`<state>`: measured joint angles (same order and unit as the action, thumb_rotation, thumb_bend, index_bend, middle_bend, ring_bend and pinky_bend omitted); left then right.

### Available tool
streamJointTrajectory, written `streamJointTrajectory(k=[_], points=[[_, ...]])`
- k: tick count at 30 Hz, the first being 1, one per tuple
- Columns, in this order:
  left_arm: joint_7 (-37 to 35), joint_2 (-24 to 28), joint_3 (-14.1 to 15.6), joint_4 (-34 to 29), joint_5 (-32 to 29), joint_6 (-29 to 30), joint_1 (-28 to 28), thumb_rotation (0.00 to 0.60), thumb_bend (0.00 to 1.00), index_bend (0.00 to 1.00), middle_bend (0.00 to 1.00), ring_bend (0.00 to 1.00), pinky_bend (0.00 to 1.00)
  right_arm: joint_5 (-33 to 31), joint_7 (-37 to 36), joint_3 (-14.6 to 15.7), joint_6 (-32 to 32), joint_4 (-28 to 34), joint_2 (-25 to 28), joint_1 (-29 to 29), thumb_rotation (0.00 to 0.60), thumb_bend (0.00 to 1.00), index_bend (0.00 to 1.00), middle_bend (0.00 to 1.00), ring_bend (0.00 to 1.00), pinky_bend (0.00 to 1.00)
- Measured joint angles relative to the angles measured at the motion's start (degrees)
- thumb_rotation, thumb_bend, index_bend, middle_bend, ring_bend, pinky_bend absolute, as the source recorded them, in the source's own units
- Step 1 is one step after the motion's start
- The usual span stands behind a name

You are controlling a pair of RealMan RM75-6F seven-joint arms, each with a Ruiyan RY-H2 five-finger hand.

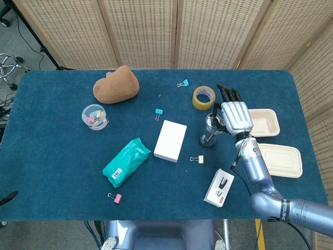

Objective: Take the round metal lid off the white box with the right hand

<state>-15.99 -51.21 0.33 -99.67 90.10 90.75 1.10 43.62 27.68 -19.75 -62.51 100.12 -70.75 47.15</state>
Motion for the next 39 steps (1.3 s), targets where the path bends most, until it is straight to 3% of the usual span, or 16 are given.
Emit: streamJointTrajectory(k=[33, 39], points=[[0.0, 0.0, 0.1, -0.3, 0.4, -0.1, -0.2, 0.600, 0.04, 0.00, 0.00, 0.00, 0.00, -2.2, -1.3, 2.5, 2.0, -1.2, 1.1, 0.2, 0.600, 0.68, 0.64, 0.00, 0.00, 0.00], [0.2, 0.0, 0.1, -0.3, 0.4, 0.0, -0.1, 0.600, 0.04, 0.00, 0.00, 0.00, 0.00, -2.9, -1.3, 2.9, 2.5, -1.4, 1.3, 0.3, 0.600, 0.67, 0.60, 0.00, 0.00, 0.00]])
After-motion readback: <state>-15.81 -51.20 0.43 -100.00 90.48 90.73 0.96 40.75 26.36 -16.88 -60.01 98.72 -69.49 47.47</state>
